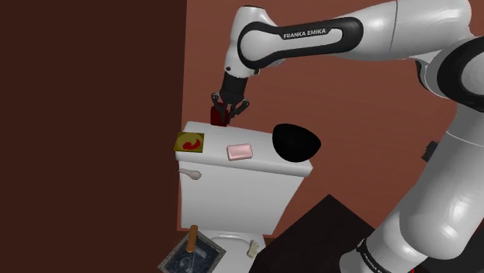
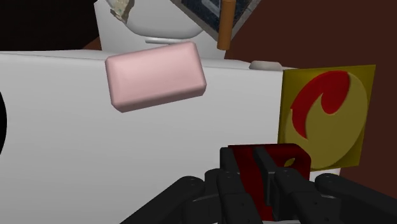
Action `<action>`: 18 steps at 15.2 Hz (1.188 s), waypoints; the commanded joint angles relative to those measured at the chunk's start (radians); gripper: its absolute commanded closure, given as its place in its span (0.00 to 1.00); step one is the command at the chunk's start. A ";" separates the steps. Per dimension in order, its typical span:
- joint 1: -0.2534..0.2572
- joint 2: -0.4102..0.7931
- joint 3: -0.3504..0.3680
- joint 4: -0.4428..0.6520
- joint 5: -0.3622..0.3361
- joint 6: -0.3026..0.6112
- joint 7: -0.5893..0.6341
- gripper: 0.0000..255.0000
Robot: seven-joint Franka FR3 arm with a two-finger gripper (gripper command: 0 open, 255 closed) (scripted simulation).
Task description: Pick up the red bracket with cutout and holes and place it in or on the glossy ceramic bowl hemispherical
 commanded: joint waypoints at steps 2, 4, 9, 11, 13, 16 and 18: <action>0.002 -0.006 0.002 0.035 0.002 -0.041 0.002 1.00; 0.002 -0.009 0.002 0.059 0.003 -0.067 0.002 1.00; 0.003 -0.013 0.003 0.122 0.004 -0.134 0.003 1.00; 0.003 -0.012 0.003 0.149 0.004 -0.161 0.003 1.00; 0.004 -0.012 0.004 0.166 0.004 -0.177 0.004 1.00; -0.029 -0.136 -0.013 0.014 0.046 -0.145 -0.050 1.00; -0.045 -0.215 -0.028 -0.077 0.071 -0.131 -0.088 1.00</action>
